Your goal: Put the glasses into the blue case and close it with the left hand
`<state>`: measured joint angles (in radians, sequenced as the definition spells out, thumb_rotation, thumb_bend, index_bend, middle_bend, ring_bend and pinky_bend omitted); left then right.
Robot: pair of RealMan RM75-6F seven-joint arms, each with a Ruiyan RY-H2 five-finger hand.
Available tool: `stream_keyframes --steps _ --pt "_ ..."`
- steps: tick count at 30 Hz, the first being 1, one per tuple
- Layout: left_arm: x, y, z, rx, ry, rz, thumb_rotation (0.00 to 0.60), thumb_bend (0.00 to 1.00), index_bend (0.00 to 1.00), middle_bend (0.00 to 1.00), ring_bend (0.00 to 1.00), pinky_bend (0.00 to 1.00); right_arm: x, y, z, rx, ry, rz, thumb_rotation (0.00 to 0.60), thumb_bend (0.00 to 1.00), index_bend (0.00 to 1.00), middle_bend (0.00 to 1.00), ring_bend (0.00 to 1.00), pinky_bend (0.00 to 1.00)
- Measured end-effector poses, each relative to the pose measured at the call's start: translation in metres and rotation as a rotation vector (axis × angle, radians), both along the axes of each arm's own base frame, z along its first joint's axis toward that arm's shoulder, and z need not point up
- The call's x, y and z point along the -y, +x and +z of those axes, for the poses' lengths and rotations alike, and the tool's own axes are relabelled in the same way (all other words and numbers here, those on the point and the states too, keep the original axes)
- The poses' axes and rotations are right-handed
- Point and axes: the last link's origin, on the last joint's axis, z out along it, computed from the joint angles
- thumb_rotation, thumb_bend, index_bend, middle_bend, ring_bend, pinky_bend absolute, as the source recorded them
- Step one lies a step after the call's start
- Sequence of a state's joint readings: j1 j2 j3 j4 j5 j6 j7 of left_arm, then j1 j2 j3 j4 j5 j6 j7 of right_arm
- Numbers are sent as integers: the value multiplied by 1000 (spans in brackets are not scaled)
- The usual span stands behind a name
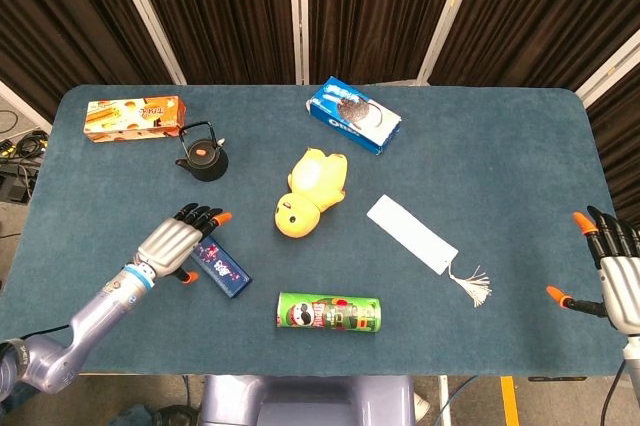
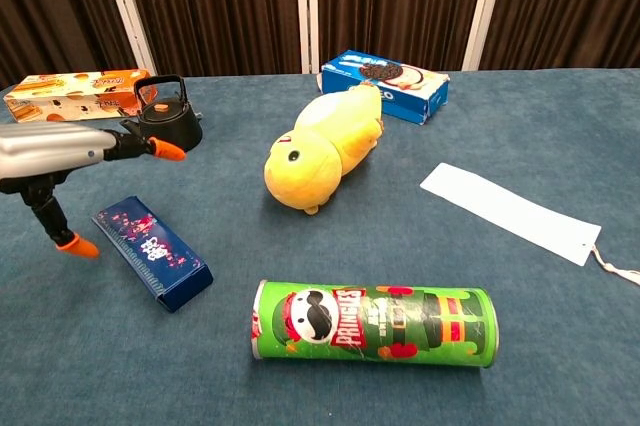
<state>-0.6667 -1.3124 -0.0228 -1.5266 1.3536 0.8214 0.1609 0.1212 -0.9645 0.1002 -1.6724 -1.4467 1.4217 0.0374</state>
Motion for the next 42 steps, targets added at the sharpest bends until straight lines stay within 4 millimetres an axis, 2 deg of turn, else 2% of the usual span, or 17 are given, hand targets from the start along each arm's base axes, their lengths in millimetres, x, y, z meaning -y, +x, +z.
stream_keyframes --steps 8,11,14,17,22,31,33,36,38,40,42 --pt "-2 -3 -30 -38 -48 -27 600 103 60 0 0 0 1 -1 -1 -1 1 -7 600 0 0 0 0 0" --pt "-2 -2 -35 -50 -50 -39 600 101 102 8 1 22 1 -1 -1 0 1 -7 600 0 0 0 0 0" --pt "-4 -1 -37 -56 -45 -42 600 100 206 94 52 115 1 -1 0 1 2 -7 600 0 0 0 0 0" --pt "-6 -1 -39 -61 -38 -41 600 116 340 213 147 170 1 -2 0 3 2 -7 600 0 0 0 0 0" --pt "-7 -1 -40 -61 -33 -34 600 134 479 330 242 231 1 -2 0 3 3 -7 600 0 0 0 0 0" --pt "-6 -2 -40 -66 -25 -32 600 181 524 371 275 261 0 -1 -1 0 3 -6 600 0 0 0 0 0" --pt "-6 -2 -40 -63 -25 -28 600 181 505 357 271 259 0 -1 -1 -1 4 -7 600 0 0 0 0 0" --pt "-6 -3 -39 -62 -27 -23 600 91 339 179 120 131 0 -1 -1 -1 4 -7 600 0 0 0 0 0" --pt "-6 -3 -39 -57 -29 -19 600 17 174 29 7 10 0 -1 -1 0 4 -7 600 0 0 0 0 0" --pt "-5 -3 -38 -51 -30 -15 600 1 106 0 0 0 0 -1 -1 0 3 -7 600 0 0 0 0 0" --pt "-5 -2 -35 -43 -24 -16 600 0 82 0 0 0 0 -1 -1 1 3 -6 600 0 0 0 0 0"
